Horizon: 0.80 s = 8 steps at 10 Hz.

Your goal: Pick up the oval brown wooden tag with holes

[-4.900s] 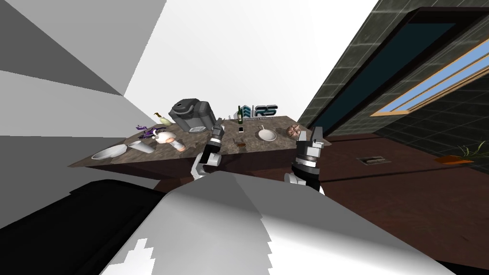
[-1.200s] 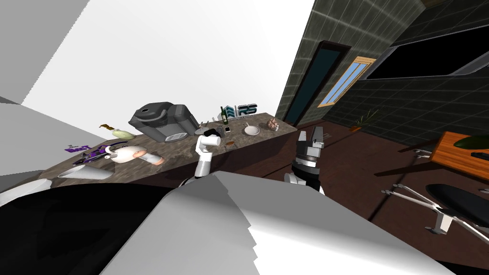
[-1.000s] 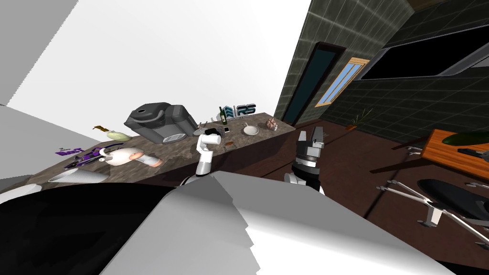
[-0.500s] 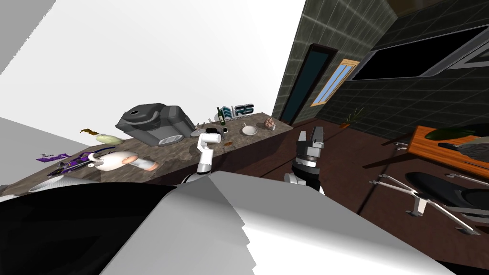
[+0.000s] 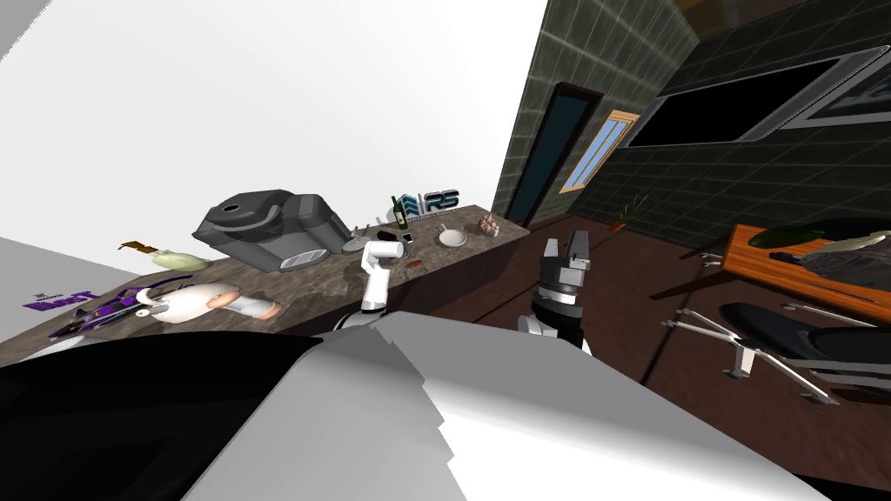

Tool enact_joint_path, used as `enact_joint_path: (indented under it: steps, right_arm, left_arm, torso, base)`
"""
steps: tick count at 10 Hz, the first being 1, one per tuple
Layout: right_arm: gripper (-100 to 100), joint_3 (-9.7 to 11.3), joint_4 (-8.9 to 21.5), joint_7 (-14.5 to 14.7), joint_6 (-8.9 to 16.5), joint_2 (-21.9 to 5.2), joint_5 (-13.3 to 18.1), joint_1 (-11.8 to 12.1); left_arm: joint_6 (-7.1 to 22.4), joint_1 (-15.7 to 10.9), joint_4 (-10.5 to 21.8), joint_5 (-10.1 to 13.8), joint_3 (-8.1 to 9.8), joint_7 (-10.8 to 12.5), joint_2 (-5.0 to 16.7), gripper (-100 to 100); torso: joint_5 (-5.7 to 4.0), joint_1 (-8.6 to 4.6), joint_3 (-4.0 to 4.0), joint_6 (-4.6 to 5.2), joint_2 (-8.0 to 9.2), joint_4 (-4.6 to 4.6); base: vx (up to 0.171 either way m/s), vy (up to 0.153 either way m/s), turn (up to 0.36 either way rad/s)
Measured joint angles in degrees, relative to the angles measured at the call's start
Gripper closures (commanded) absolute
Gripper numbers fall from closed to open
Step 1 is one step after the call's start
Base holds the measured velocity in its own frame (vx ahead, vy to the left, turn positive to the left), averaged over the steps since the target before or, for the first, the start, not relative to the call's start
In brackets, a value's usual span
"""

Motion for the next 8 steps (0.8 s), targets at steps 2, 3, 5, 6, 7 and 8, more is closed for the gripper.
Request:
enact_joint_path:
  steps: [2, 3, 5, 6, 7, 8]
  right_arm:
    - [0, 0.0, 0.0, 0.0, 0.0, 0.0, 0.0, 0.0]
    - [0, 0.0, 0.0, 0.0, 0.0, 0.0, 0.0, 0.0]
    - [0, 0.0, 0.0, 0.0, 0.0, 0.0, 0.0, 0.0]
    - [0, 0.0, 0.0, 0.0, 0.0, 0.0, 0.0, 0.0]
    - [0, 0.0, 0.0, 0.0, 0.0, 0.0, 0.0, 0.0]
    - [0, 0.0, 0.0, 0.0, 0.0, 0.0, 0.0, 0.0]
  left_arm:
    - [2.6, -0.7, 0.8, 0.1, 0.42, 0.3, -0.1, -100]
    - [4.3, -1.1, 1.2, 0.0, 0.51, 0.6, -0.2, -100]
    - [7.5, -2.2, 2.9, -0.1, 0.98, 1.1, -0.4, -100]
    - [9.0, -3.0, 4.2, -0.1, 1.27, 1.4, -0.5, -100]
    - [10.6, -3.1, 4.5, -0.2, 1.4, 1.6, -0.7, -100]
    - [12.3, -3.9, 5.4, -0.3, 1.66, 1.9, -0.8, -100]
  torso:
    - [-0.01, -0.01, 0.01, 0.02, 0.01, 0.01]
    - [0.0, -0.01, 0.0, 0.0, 0.01, 0.0]
    - [0.0, 0.02, -0.01, -0.01, -0.02, 0.0]
    - [0.0, 0.02, -0.01, 0.01, -0.02, 0.0]
    - [0.0, 0.01, 0.0, -0.01, -0.01, 0.0]
    - [0.0, 0.01, 0.0, 0.01, -0.01, 0.0]
  base:
    - [0.009, 0.021, -0.081]
    - [0.02, 0.029, -0.109]
    - [0.013, 0.028, -0.078]
    - [0.012, 0.024, -0.051]
    - [0.01, 0.026, -0.081]
    - [0.01, 0.025, -0.061]
